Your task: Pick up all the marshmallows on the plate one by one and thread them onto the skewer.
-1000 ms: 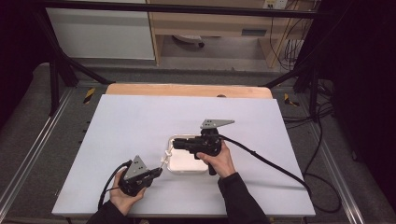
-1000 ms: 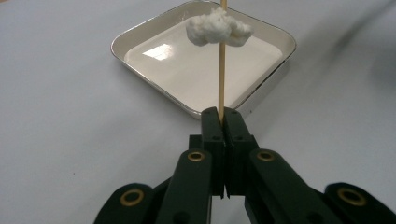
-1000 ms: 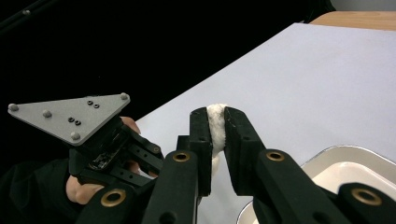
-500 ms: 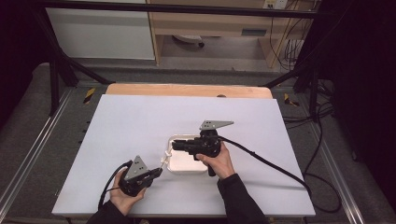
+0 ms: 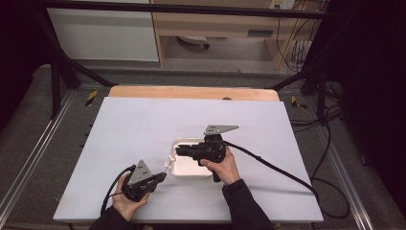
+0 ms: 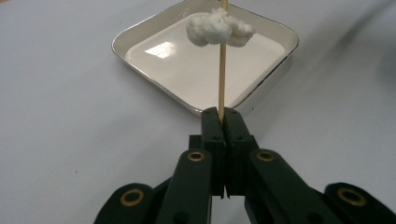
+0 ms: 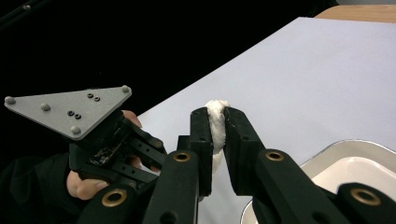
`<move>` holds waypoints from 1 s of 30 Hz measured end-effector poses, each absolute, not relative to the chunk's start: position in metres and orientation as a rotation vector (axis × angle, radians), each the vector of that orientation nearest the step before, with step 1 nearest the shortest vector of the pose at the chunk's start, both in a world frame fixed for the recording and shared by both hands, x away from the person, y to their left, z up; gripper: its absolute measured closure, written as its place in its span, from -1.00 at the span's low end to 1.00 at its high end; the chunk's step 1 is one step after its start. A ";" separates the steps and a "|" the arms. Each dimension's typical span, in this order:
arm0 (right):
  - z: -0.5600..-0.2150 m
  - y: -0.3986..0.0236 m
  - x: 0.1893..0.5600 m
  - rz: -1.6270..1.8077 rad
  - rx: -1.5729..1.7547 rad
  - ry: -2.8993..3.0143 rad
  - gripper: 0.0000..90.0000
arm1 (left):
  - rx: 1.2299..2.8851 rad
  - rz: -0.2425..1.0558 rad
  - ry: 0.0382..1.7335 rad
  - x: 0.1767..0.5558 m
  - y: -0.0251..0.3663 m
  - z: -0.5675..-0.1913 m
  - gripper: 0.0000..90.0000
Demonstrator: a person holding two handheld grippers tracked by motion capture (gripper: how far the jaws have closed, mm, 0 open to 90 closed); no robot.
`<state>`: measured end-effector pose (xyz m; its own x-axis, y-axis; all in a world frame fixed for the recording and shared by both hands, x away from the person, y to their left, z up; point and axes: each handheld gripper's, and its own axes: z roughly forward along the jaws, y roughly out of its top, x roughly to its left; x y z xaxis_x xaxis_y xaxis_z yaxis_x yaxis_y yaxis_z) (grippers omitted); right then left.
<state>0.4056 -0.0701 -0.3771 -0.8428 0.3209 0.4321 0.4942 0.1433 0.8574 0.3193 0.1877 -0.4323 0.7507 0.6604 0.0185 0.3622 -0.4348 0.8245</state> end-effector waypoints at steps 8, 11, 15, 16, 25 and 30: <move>-0.379 -0.069 0.405 -1.784 -0.804 -2.259 0.84 | 2.068 0.427 0.767 0.319 0.188 -0.433 0.98; -0.378 -0.069 0.405 -1.783 -0.805 -2.257 0.84 | 2.065 0.431 0.767 0.319 0.188 -0.432 0.98; -0.378 -0.069 0.405 -1.782 -0.806 -2.260 0.84 | 2.061 0.431 0.765 0.319 0.188 -0.432 0.98; -0.378 -0.069 0.405 -1.780 -0.808 -2.261 0.84 | 2.061 0.431 0.764 0.319 0.188 -0.432 0.98; -0.380 -0.069 0.405 -1.777 -0.808 -2.260 0.84 | 2.064 0.428 0.767 0.319 0.187 -0.433 0.98; -0.380 -0.068 0.404 -1.777 -0.807 -2.257 0.84 | 2.062 0.427 0.766 0.319 0.187 -0.433 0.98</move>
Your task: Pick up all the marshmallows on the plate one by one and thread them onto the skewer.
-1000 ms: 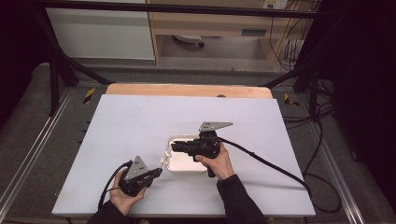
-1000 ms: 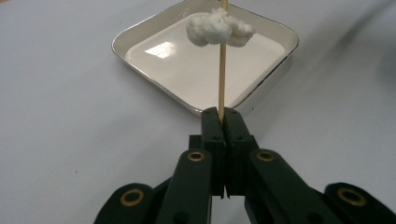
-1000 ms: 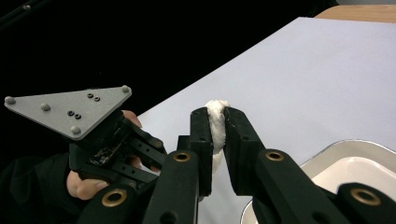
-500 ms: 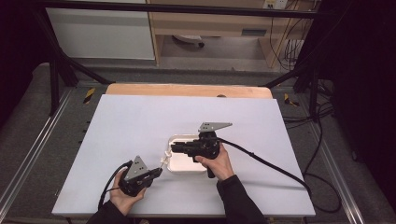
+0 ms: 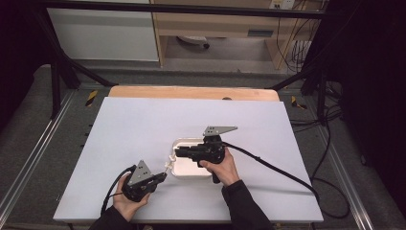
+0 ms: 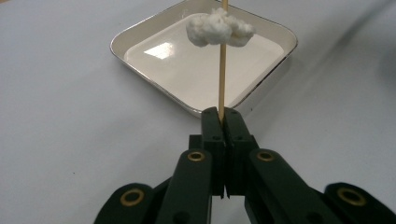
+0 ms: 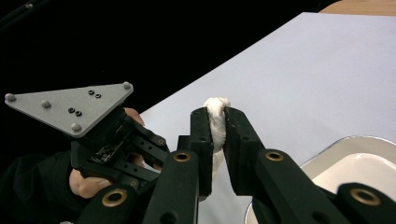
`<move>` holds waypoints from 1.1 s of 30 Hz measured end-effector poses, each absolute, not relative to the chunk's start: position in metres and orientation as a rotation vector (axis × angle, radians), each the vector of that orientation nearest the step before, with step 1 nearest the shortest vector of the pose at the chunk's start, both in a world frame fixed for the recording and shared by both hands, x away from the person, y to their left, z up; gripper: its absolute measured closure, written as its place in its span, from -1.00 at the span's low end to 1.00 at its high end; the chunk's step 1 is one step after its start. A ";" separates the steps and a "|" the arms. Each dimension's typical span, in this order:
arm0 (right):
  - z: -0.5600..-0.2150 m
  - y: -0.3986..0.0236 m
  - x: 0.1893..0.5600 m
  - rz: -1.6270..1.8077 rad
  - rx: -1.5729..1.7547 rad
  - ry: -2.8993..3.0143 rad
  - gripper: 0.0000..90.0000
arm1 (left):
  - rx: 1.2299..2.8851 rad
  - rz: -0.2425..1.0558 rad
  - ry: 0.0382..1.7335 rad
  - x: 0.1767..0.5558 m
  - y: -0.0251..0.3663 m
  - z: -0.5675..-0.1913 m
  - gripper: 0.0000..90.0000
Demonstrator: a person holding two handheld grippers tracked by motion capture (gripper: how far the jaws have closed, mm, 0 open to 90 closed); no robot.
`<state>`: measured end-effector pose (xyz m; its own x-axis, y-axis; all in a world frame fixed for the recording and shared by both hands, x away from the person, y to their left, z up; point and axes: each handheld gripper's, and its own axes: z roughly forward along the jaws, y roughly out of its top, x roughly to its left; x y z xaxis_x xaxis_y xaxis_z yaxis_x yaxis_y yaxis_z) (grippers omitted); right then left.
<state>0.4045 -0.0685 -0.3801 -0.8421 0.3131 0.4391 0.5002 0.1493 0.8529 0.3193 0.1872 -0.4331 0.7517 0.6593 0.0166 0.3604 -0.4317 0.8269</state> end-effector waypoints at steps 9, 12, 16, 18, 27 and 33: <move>-0.382 -0.068 0.404 -1.779 -0.804 -2.243 0.84 | 2.064 0.426 0.764 0.319 0.187 -0.433 0.98; -0.382 -0.068 0.404 -1.778 -0.805 -2.244 0.84 | 2.065 0.427 0.765 0.320 0.187 -0.434 0.98; -0.383 -0.067 0.403 -1.775 -0.807 -2.256 0.84 | 2.069 0.427 0.767 0.320 0.187 -0.434 0.98; -0.383 -0.067 0.403 -1.774 -0.807 -2.255 0.84 | 2.068 0.426 0.765 0.320 0.186 -0.434 0.98; -0.384 -0.066 0.403 -1.772 -0.807 -2.245 0.84 | 2.072 0.435 0.765 0.320 0.186 -0.434 0.98; -0.385 -0.066 0.403 -1.759 -0.809 -2.249 0.84 | 2.071 0.432 0.761 0.320 0.186 -0.434 0.98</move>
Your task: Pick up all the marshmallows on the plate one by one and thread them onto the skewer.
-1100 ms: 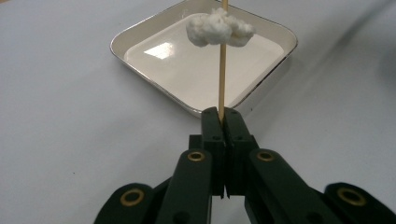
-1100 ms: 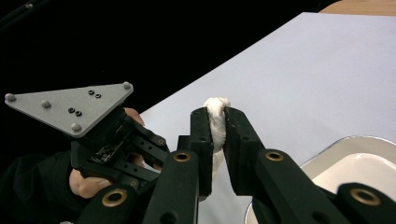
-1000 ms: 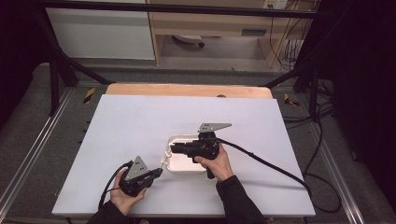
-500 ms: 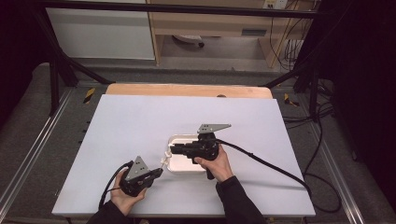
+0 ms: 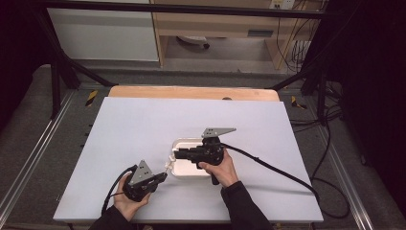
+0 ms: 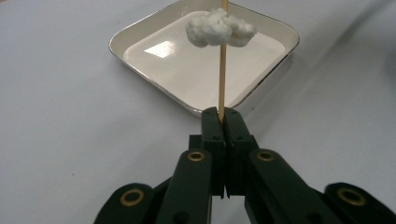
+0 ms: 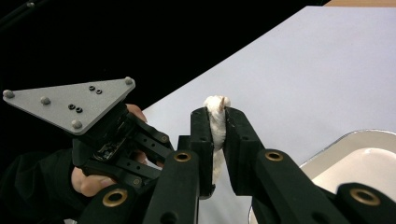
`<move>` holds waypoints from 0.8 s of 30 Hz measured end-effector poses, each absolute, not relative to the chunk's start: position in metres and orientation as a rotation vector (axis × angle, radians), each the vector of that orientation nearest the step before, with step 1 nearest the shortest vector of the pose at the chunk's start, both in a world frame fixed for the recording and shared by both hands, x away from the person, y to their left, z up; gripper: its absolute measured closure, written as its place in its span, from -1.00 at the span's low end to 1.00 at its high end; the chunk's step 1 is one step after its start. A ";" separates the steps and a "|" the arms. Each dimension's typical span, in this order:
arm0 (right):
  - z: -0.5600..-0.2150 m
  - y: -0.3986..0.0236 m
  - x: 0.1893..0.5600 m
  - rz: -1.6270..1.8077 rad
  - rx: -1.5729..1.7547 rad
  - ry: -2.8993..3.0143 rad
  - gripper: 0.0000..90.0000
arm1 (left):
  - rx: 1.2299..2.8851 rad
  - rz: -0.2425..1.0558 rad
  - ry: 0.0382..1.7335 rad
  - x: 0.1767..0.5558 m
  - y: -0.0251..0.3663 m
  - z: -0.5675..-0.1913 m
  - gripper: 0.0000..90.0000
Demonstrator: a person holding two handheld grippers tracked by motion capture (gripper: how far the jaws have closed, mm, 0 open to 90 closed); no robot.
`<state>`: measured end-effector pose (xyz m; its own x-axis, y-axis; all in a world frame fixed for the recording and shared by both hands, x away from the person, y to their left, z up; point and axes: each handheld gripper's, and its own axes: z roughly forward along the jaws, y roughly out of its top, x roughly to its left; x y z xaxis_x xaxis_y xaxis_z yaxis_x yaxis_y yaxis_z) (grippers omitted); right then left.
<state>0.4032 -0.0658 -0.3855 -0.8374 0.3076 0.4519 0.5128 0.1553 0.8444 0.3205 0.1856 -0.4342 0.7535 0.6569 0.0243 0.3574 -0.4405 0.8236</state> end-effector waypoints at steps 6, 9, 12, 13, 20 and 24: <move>-0.386 -0.066 0.403 -1.759 -0.813 -2.253 0.84 | 2.069 0.431 0.761 0.321 0.186 -0.434 0.98; -0.387 -0.066 0.402 -1.761 -0.813 -2.251 0.84 | 2.071 0.431 0.759 0.321 0.185 -0.434 0.98; -0.388 -0.067 0.403 -1.762 -0.817 -2.234 0.84 | 2.069 0.431 0.757 0.320 0.185 -0.434 0.98; -0.388 -0.067 0.403 -1.761 -0.817 -2.232 0.84 | 2.068 0.431 0.758 0.320 0.185 -0.434 0.98; -0.390 -0.067 0.403 -1.756 -0.828 -2.235 0.84 | 2.072 0.425 0.755 0.320 0.183 -0.434 0.98; -0.389 -0.068 0.404 -1.756 -0.834 -2.243 0.81 | 2.061 0.414 0.759 0.321 0.184 -0.434 0.98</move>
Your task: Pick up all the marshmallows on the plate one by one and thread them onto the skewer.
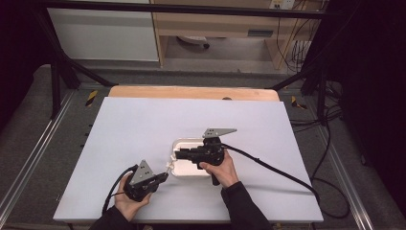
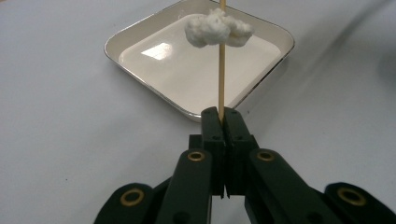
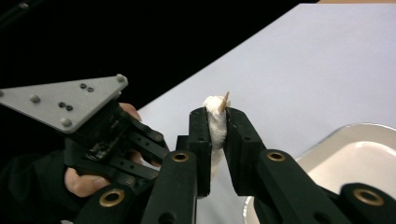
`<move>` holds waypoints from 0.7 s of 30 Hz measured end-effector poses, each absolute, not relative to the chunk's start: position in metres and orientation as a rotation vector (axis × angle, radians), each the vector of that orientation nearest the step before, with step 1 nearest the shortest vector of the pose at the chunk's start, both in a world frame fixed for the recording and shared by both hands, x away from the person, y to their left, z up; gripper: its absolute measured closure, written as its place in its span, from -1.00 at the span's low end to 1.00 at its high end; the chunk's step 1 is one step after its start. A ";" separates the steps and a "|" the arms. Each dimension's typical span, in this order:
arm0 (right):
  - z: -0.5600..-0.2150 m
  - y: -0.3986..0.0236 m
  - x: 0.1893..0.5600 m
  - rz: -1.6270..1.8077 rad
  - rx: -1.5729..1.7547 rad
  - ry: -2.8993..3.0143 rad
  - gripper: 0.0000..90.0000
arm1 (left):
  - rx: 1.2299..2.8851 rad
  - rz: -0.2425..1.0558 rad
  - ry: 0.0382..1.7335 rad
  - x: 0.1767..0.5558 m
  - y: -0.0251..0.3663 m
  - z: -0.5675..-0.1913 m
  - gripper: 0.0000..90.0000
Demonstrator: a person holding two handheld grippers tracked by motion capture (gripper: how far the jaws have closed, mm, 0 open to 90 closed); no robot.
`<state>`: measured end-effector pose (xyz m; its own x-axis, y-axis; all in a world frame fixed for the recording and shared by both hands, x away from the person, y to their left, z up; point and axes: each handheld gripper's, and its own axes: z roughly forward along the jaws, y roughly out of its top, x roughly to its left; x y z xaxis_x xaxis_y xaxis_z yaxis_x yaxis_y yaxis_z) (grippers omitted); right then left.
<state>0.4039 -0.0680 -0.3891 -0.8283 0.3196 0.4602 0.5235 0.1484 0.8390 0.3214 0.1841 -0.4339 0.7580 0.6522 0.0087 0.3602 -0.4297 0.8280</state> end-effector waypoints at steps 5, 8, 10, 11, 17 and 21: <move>-0.386 -0.070 0.403 -1.762 -0.873 -2.279 0.37 | 2.017 0.412 0.765 0.322 0.187 -0.431 0.98; -0.387 -0.070 0.402 -1.733 -0.892 -2.324 0.14 | 1.995 0.415 0.771 0.322 0.190 -0.430 0.98; -0.389 -0.069 0.401 -1.726 -0.896 -2.360 0.00 | 1.993 0.414 0.776 0.322 0.191 -0.430 0.98; -0.390 -0.069 0.401 -1.727 -0.895 -2.372 -0.08 | 1.995 0.413 0.775 0.322 0.191 -0.430 0.98; -0.391 -0.074 0.399 -1.734 -0.927 -2.457 -0.53 | 2.000 0.403 0.785 0.324 0.192 -0.430 0.98; -0.392 -0.083 0.399 -1.718 -0.963 -2.524 -0.73 | 2.002 0.392 0.802 0.325 0.193 -0.430 0.98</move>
<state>0.3987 -0.0830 -0.3918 -0.8176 0.5058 0.2752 0.4416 0.2442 0.8633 0.3250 0.1929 -0.4295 0.7379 0.6738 -0.0394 0.3831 -0.3702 0.8463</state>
